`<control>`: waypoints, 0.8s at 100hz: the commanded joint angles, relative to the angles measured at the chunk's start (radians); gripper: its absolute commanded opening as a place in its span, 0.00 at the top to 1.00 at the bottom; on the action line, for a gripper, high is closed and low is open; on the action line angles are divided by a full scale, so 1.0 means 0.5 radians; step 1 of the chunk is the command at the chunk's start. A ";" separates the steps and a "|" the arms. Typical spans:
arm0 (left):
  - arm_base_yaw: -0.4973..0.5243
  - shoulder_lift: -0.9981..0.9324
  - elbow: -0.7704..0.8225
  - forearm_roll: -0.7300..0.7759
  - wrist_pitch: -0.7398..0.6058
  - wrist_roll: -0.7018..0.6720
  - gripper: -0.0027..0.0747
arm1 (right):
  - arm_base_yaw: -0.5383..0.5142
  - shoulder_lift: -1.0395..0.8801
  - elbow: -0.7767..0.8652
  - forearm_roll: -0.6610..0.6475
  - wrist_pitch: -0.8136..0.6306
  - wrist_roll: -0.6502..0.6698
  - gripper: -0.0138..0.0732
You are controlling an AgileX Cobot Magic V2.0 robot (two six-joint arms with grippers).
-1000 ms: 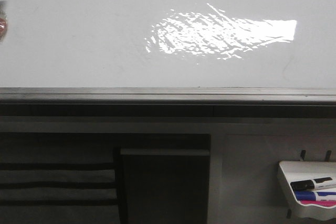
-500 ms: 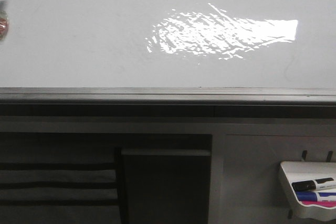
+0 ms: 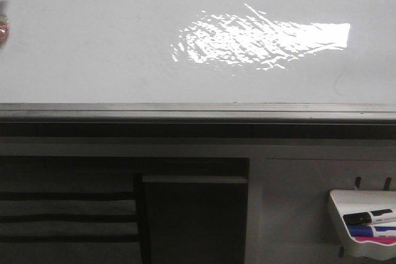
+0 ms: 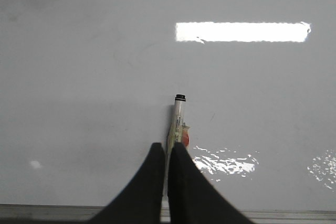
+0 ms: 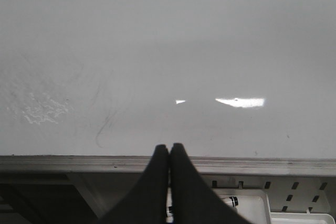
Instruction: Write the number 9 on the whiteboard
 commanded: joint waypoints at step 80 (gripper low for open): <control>0.008 0.056 -0.065 0.016 -0.135 0.000 0.99 | -0.017 0.059 -0.074 -0.159 -0.101 -0.019 0.91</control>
